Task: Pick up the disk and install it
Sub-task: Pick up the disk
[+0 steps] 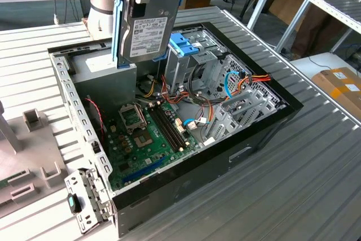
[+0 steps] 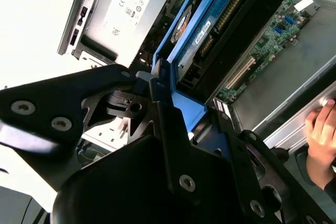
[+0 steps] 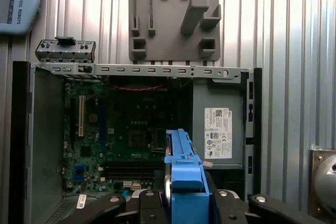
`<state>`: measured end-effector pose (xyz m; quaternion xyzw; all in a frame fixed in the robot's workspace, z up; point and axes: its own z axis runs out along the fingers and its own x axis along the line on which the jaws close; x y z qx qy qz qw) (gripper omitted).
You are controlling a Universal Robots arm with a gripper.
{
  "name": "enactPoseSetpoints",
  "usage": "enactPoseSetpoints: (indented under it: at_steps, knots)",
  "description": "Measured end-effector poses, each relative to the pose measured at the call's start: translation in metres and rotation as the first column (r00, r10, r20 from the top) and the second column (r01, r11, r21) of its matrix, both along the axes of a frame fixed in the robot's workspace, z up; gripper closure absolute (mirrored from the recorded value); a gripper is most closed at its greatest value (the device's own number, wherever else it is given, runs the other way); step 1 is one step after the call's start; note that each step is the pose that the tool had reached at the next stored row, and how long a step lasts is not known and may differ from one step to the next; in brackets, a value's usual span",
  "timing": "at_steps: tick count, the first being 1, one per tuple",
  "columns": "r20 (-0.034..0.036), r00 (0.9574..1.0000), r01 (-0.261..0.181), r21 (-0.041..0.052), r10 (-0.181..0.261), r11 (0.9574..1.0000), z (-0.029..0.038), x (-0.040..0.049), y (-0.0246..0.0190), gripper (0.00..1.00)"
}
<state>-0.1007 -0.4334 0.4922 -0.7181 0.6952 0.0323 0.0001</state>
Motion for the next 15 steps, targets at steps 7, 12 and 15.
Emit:
enactPoseSetpoints:
  at_steps: [7, 12, 15]
  knots:
    - [-0.0002, 1.0000, 0.000, -0.0003, 0.000, 1.0000, -0.0014, 0.0094, -0.0038, 0.63]
    - [-0.0001, 1.0000, 0.000, 0.0000, 0.000, 1.0000, -0.0025, 0.0150, -0.0058, 0.63]
    - [-0.0002, 1.0000, 0.000, -0.0002, 0.000, 1.0000, -0.0028, 0.0177, -0.0069, 0.63]
